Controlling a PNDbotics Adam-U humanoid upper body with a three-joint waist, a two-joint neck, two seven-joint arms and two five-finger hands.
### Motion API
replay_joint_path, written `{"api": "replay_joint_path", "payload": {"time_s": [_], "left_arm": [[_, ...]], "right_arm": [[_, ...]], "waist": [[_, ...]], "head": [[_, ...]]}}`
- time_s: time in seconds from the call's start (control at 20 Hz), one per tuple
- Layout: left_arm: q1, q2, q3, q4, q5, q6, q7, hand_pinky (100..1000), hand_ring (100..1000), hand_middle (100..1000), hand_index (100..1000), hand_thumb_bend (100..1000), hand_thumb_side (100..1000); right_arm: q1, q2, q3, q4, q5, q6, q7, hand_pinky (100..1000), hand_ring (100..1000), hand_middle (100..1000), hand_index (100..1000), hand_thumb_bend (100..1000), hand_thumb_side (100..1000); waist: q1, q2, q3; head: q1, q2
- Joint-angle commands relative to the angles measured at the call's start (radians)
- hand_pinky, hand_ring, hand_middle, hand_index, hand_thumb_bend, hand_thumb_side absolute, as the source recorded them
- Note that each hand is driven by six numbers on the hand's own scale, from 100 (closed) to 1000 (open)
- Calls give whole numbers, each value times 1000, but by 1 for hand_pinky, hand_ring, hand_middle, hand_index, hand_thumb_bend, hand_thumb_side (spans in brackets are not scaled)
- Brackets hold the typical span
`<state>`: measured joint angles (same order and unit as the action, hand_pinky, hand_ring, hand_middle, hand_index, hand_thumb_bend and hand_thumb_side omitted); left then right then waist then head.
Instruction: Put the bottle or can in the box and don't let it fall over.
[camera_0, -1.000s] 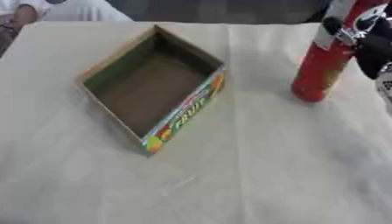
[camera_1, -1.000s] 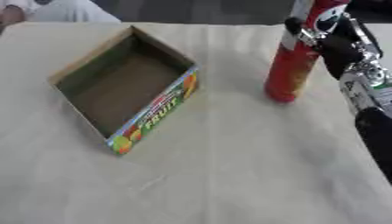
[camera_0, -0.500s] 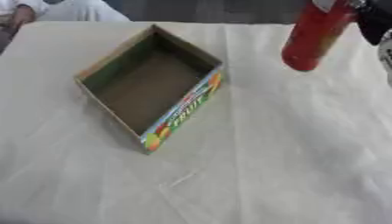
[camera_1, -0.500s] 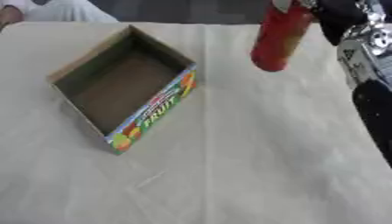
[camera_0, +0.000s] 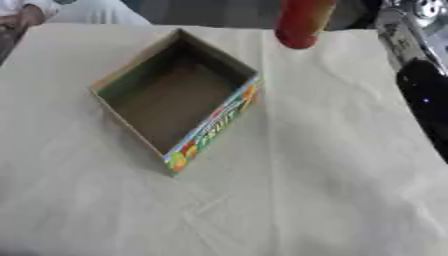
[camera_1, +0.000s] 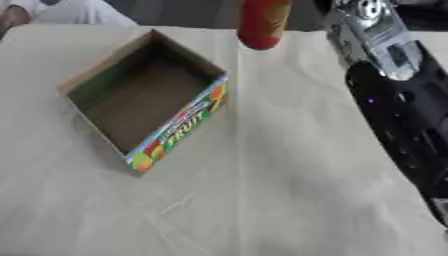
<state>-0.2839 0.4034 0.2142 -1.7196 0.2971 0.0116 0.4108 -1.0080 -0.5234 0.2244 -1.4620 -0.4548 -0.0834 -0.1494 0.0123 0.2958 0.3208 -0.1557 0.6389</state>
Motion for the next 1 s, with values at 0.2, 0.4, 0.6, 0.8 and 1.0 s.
{"api": "replay_joint_path", "payload": {"time_s": [0.2, 0.4, 0.6, 0.8, 1.0], "left_arm": [[-11, 8, 0, 11, -3, 1, -6, 829, 677, 561, 721, 325, 433], [-6, 5, 5, 19, -1, -3, -5, 829, 677, 560, 720, 322, 437], [-14, 1, 3, 23, 2, -4, -7, 830, 677, 560, 720, 321, 439], [-17, -4, 1, 21, 6, -3, -10, 828, 669, 559, 719, 320, 446], [-12, -3, 2, 18, 7, -1, -11, 829, 670, 558, 720, 325, 454]], "right_arm": [[-66, 75, 37, 21, 52, 1, -6, 259, 247, 331, 288, 133, 100], [-69, 110, 53, 47, 71, -1, -12, 264, 250, 335, 291, 156, 100], [-69, 137, 61, 67, 59, -7, -32, 271, 255, 339, 295, 176, 100], [-73, 143, 79, 68, 64, -27, -37, 575, 497, 580, 545, 252, 100], [-68, 137, 94, 77, 124, -41, -7, 862, 828, 872, 854, 716, 192]], "waist": [[-5, -7, 40], [-6, -9, 46], [-9, -9, 52], [-9, -6, 59], [-12, -5, 57]], "head": [[-43, -20], [-64, -11], [-116, -3], [-143, -4], [-157, -4]]}}
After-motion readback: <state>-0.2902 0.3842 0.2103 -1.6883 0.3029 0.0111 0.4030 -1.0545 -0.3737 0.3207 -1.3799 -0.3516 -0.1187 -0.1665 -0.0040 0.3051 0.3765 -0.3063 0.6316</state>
